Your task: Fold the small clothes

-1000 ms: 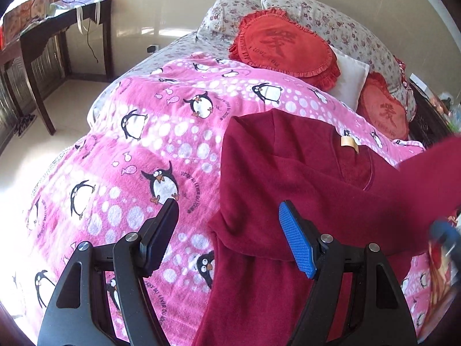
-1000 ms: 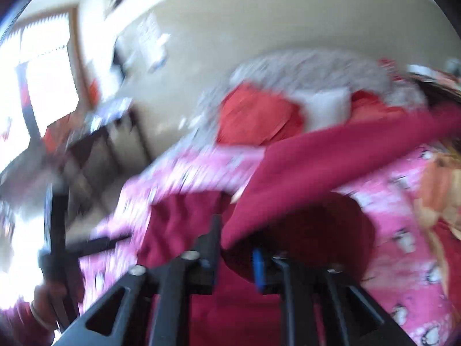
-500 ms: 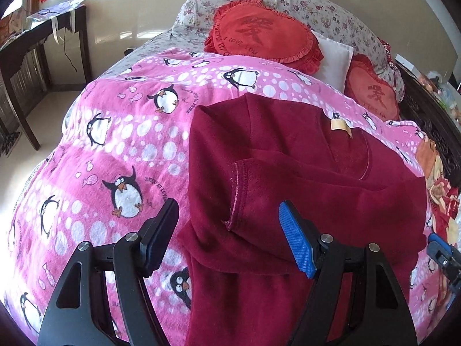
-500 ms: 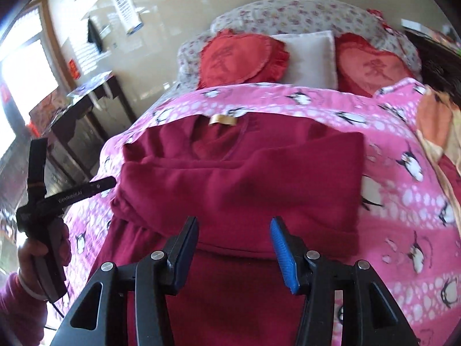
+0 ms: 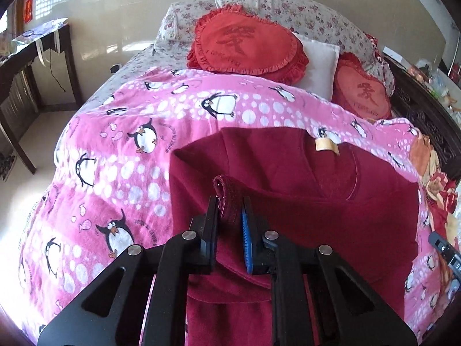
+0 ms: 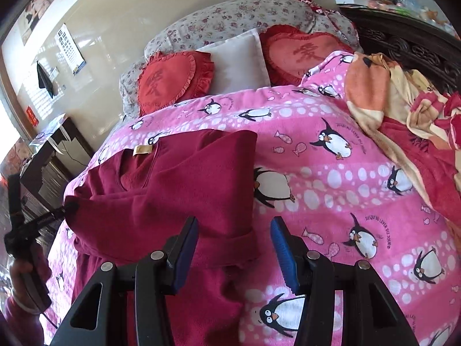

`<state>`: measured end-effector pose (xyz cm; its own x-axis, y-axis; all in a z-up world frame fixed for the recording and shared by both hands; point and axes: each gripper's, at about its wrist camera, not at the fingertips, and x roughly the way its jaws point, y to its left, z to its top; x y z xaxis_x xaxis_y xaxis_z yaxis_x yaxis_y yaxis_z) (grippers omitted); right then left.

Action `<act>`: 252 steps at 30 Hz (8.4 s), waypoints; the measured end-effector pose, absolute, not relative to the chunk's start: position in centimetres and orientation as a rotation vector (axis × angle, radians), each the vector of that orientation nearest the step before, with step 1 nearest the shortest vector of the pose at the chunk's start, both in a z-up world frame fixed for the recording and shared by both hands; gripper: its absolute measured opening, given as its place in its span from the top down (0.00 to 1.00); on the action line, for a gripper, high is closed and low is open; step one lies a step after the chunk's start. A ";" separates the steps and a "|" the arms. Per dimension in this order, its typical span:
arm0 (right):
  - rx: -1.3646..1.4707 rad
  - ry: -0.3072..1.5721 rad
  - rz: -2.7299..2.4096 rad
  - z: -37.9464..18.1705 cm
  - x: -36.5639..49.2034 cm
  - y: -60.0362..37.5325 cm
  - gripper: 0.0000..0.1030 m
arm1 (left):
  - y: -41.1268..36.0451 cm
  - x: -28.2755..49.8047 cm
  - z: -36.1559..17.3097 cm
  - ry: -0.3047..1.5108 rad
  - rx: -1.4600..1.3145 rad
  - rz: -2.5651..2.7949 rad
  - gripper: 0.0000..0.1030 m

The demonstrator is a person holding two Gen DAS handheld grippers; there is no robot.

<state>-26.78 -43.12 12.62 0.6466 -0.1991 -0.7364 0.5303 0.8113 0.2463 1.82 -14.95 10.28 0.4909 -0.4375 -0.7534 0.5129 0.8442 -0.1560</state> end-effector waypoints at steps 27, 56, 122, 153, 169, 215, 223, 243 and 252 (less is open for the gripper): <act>0.483 0.877 -0.358 8.3 -24.6 -42.7 0.84 | -15.0 1.5 6.5 0.964 0.132 -0.493 0.87; 0.431 0.773 -0.397 10.2 -20.2 -45.3 0.86 | -17.6 0.1 7.5 0.922 0.183 -0.536 0.87; 0.313 0.971 -0.398 9.9 -26.1 -39.3 0.51 | -15.2 -4.3 5.9 0.986 0.195 -0.497 0.75; 0.418 0.995 -0.360 8.3 -34.4 -35.6 0.89 | -2.8 -14.8 4.5 1.115 0.134 -0.449 0.75; 0.583 1.054 -0.212 7.9 -43.6 -33.5 0.57 | 1.3 -19.4 3.5 1.281 0.084 -0.549 0.75; 0.756 0.965 0.081 4.7 -44.1 -29.2 0.88 | 1.5 -21.1 2.3 1.365 0.031 -0.683 0.92; 0.742 0.785 0.166 10.7 -41.7 -31.3 0.89 | 1.0 -18.0 8.5 1.195 -0.052 -0.810 0.93; 0.710 0.604 -0.064 14.3 -22.5 -44.8 0.89 | -11.4 0.8 13.1 0.949 -0.089 -0.744 0.93; 0.836 0.717 -0.157 10.2 -16.1 -50.4 0.86 | -15.9 7.4 10.8 1.025 -0.084 -0.716 0.92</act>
